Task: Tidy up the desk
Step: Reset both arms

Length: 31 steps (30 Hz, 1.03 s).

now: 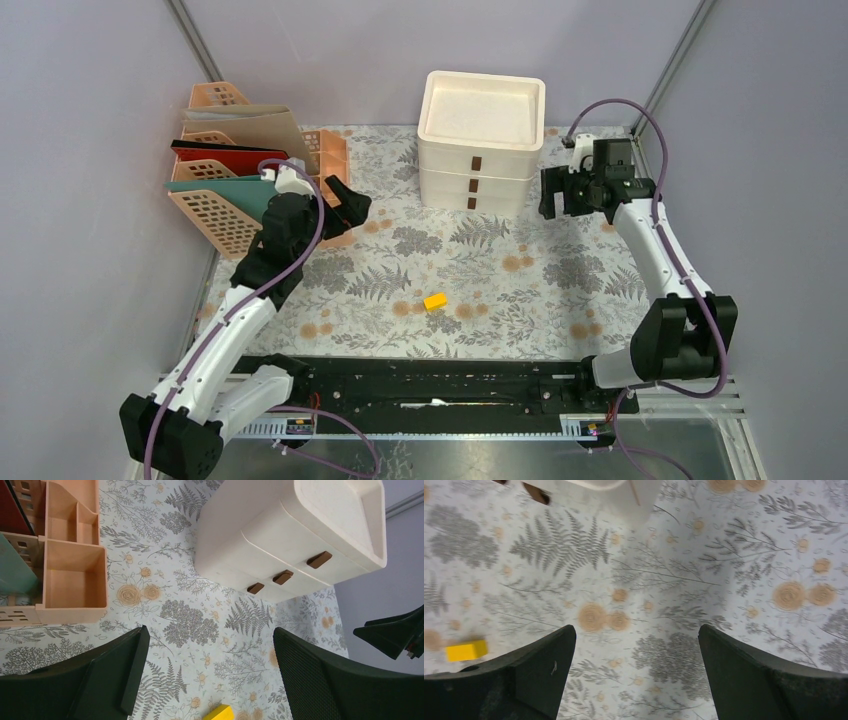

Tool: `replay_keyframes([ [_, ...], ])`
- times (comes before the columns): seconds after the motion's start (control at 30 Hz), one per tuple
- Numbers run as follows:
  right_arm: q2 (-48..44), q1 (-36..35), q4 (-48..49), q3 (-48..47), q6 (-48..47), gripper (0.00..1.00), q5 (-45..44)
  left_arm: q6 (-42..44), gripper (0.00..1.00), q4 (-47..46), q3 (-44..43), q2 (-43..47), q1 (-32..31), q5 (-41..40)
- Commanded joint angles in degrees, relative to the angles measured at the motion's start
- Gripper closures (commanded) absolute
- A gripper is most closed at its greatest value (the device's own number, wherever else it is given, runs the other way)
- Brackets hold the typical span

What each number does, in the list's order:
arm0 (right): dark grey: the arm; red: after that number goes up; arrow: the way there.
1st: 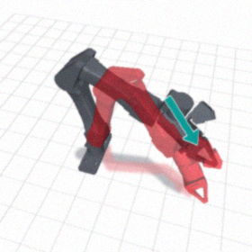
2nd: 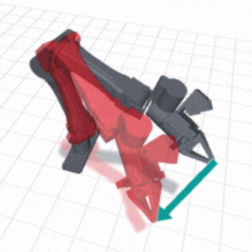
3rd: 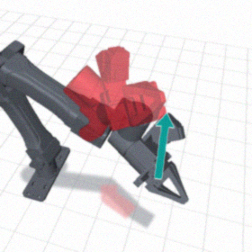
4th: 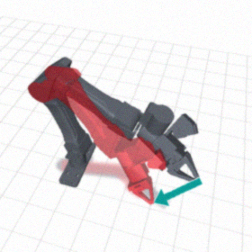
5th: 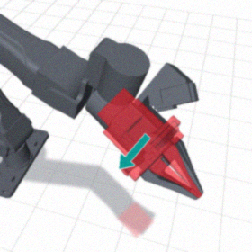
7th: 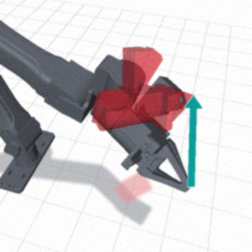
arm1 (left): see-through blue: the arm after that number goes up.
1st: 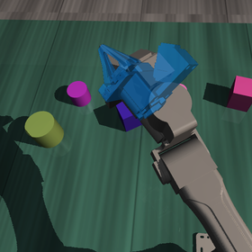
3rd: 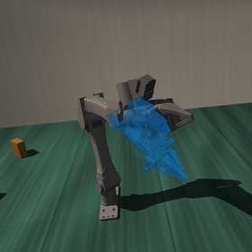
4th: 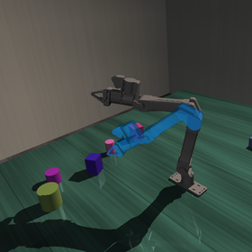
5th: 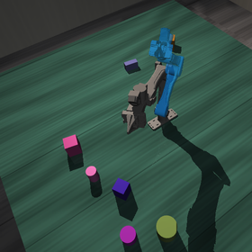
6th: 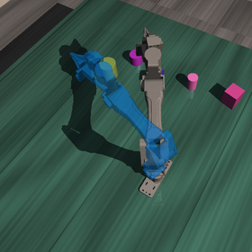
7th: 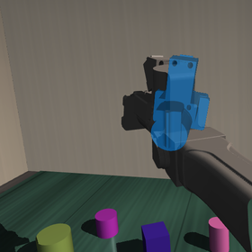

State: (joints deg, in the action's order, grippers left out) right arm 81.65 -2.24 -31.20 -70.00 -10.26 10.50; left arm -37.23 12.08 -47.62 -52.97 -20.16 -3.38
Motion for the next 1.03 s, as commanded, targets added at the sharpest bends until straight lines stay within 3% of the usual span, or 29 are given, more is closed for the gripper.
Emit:
replay_keyframes([
  [0.0, -1.1, -0.1, -0.4, -5.4, 8.9, 0.00, 11.0, -4.0, 0.01, -4.5, -0.2, 2.2, 0.4, -3.7],
  [0.17, -3.8, -0.1, 2.4, -7.4, 13.1, 0.00, 14.8, -2.5, 0.01, -3.1, -3.5, 1.8, 0.5, -2.7],
  [0.43, -6.6, -0.1, 3.7, -8.3, 10.5, 0.00, 23.2, -1.6, 0.01, -2.1, -6.2, 2.7, 0.6, -1.7],
  [0.77, -7.1, -0.1, 4.7, -9.1, 17.6, 0.00, 17.2, -1.7, 0.01, -2.0, -7.4, 4.9, 0.6, -0.8],
  [1.0, -7.6, 0.0, 7.0, -5.8, 19.1, 0.00, 17.8, -3.3, 0.01, -3.5, -6.6, 4.0, 0.6, 2.9],
])
